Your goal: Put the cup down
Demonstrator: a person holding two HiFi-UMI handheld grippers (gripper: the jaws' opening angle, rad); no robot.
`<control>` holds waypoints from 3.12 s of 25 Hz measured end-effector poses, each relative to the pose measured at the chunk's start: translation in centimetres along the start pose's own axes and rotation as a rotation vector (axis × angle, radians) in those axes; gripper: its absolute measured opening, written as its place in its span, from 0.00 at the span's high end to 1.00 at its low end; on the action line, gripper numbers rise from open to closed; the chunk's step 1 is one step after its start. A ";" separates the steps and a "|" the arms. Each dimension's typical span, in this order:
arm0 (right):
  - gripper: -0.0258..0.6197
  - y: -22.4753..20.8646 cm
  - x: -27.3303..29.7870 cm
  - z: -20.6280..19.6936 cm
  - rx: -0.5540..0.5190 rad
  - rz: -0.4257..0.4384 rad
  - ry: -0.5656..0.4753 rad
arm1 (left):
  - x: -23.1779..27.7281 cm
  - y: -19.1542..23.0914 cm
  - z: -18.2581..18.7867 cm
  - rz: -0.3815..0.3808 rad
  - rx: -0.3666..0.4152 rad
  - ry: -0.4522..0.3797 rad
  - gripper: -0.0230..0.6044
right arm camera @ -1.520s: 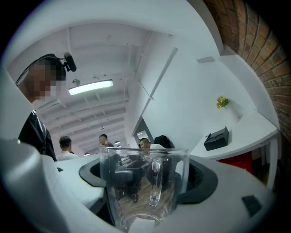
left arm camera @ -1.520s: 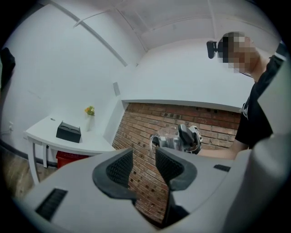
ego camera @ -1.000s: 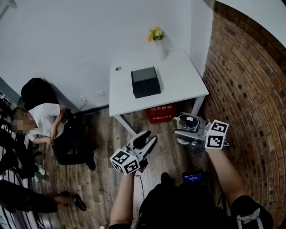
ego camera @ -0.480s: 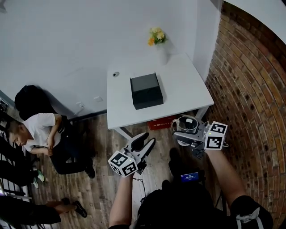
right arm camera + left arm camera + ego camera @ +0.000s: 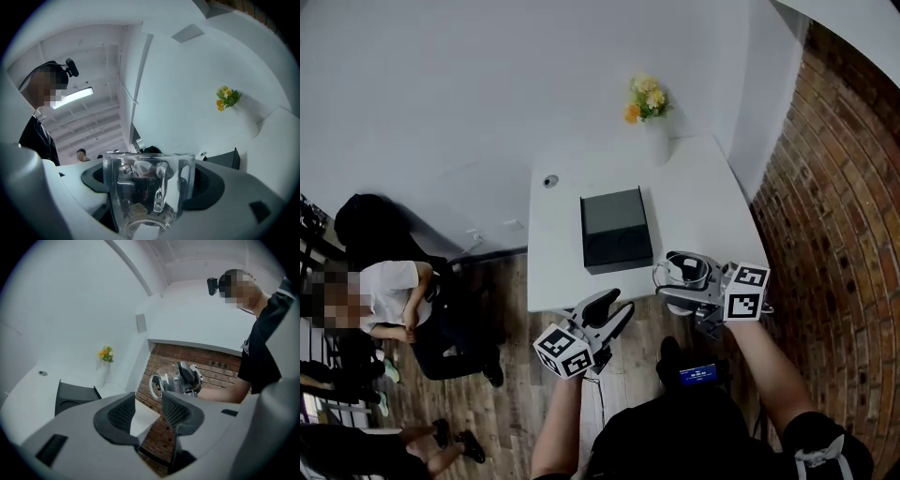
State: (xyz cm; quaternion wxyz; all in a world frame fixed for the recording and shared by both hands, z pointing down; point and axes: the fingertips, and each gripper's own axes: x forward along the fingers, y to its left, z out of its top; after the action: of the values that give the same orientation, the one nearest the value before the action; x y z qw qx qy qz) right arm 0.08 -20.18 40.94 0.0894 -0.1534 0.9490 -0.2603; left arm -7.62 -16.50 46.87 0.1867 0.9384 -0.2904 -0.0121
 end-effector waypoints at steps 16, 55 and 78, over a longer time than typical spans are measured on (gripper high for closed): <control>0.29 -9.6 3.9 3.9 0.059 0.079 0.051 | 7.4 7.3 3.3 0.042 -0.014 -0.003 0.67; 0.29 -10.7 9.2 4.9 0.054 0.033 0.028 | 6.1 12.9 6.5 0.032 -0.035 -0.086 0.95; 0.29 -18.8 13.8 -3.5 0.011 -0.048 0.171 | 2.9 15.1 5.8 0.133 -0.089 -0.111 0.95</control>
State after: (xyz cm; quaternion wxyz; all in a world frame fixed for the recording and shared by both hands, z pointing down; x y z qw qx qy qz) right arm -9.11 -38.59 52.48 0.0025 -0.1529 0.9479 -0.2796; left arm -14.12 -31.57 47.10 0.2121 0.9057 -0.3613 -0.0647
